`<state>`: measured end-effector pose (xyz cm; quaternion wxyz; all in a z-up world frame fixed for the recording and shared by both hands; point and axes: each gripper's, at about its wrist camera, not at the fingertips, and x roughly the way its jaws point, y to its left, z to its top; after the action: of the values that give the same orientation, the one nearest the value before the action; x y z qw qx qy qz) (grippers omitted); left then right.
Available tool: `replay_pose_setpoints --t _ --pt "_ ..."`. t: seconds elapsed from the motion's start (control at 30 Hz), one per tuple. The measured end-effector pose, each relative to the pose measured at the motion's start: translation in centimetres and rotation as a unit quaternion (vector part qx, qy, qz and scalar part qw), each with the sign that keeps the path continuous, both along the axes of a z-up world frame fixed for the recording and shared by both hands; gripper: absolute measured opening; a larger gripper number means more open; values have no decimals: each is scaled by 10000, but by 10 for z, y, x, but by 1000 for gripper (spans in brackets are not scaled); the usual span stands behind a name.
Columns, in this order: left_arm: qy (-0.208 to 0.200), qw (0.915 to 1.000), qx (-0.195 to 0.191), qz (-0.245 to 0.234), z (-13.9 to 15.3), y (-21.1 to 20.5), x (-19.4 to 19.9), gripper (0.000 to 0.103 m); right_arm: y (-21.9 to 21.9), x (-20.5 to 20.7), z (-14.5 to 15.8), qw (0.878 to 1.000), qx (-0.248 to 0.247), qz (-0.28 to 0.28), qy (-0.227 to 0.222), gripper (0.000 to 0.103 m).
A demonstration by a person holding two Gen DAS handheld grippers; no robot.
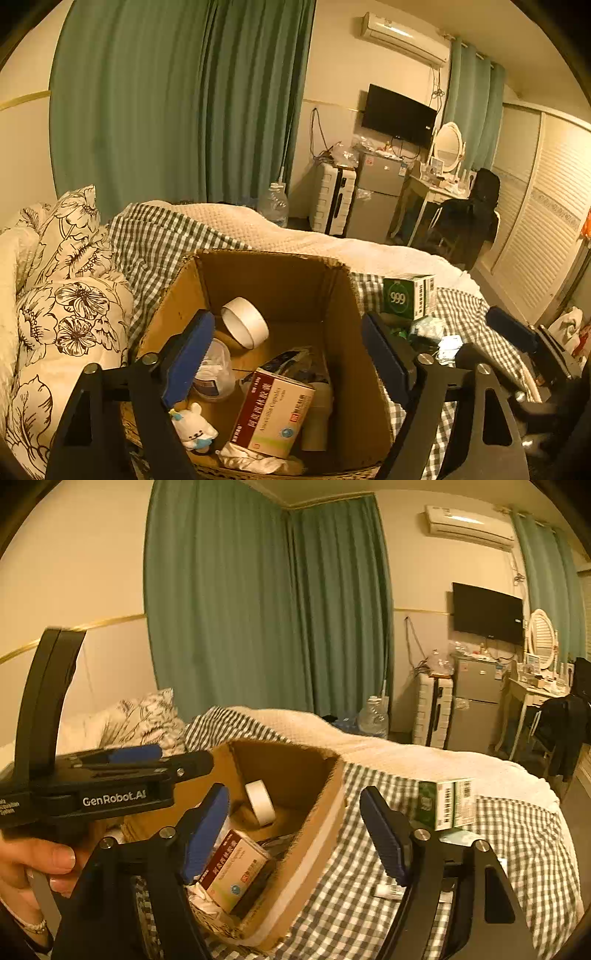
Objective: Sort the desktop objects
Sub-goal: 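Move both tools back toward the remaining items on the bedspread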
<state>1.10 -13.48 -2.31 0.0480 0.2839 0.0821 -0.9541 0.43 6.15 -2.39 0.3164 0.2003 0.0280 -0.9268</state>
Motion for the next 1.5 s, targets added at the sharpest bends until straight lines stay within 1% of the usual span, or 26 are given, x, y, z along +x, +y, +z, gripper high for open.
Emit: replay_pose_setpoints --t 0.03,0.07,0.23,0.3,0.43,0.57,0.63,0.8,1.03,1.17,1.23,1.33,1.4,1.5 --pt "7 10000 5 -11 1 2 0 93 7 0 2 10000 -54 -71 2 80" --pt "6 10000 18 -40 1 5 1 94 13 0 3 9998 -106 -142 2 82" --pt "29 9999 43 -143 4 16 3 95 41 -4 11 9977 -464 -491 -102 87" --pt "79 9999 31 -148 7 19 5 97 52 -2 16 9967 -589 -560 -70 88" --pt "88 9997 67 -209 10 25 8 97 67 3 24 9953 -660 -706 70 88" --pt "245 9994 55 -249 14 35 13 97 81 5 31 9937 -667 -884 177 90" --pt "333 9990 68 -299 15 39 15 97 92 5 35 9921 -739 -991 225 96" --pt "422 9981 24 -444 18 60 17 99 121 7 42 9875 -934 -1234 315 103" --pt "563 9956 -108 -736 18 94 15 99 151 5 44 9822 -946 -1570 401 103" --pt "602 9944 -184 -848 13 111 10 103 163 -3 39 9796 -852 -1774 418 103" --pt "631 9937 -205 -904 8 120 8 103 166 -8 33 9784 -684 -1899 452 103" --pt "610 9929 -238 -994 0 133 0 103 167 -20 20 9745 -242 -2164 537 103" --pt "581 9922 -272 -1068 -7 143 -5 103 173 -32 9 9742 -102 -2217 405 103" --pt "536 9912 -328 -1169 -15 158 -14 103 190 -48 -7 9737 -181 -2268 102 103"
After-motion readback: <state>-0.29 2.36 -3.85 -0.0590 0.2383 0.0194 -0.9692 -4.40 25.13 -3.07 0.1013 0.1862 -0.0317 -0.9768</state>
